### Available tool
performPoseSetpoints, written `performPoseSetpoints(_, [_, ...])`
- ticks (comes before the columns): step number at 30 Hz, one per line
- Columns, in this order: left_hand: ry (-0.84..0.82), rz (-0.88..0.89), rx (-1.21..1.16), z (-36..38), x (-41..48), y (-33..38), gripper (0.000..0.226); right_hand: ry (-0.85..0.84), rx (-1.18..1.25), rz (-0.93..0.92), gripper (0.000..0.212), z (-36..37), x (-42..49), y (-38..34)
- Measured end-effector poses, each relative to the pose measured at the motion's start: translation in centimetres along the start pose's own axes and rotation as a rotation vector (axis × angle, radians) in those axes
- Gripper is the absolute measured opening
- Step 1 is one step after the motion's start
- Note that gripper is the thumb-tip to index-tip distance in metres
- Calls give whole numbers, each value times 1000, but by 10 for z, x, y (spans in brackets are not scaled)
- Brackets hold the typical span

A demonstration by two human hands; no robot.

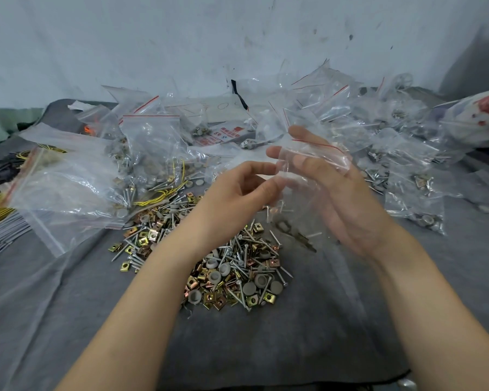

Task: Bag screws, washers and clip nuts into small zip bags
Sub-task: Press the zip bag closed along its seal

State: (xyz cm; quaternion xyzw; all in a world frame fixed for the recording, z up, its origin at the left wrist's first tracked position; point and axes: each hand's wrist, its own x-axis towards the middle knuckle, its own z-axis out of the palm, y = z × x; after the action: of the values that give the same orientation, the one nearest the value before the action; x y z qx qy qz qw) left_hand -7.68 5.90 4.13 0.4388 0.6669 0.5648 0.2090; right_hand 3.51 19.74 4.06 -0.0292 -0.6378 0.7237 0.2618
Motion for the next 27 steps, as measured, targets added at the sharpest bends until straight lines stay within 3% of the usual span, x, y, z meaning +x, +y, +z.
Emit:
performPoseSetpoints(6, [35,24,73,-1,1,-1,14,11,-14,8,47,-3,2,2])
performPoseSetpoints(12, [56,35,95,0,0,2,14,70,2,48,66,-7,6,8])
performPoseSetpoints(18, [123,28,81,0,-1,4,10,160,-98,34,23,-10,6,14])
performPoseSetpoints(27, [174,39,-46,3,-1,9,14,265,-83,-27,20,-9,4,12])
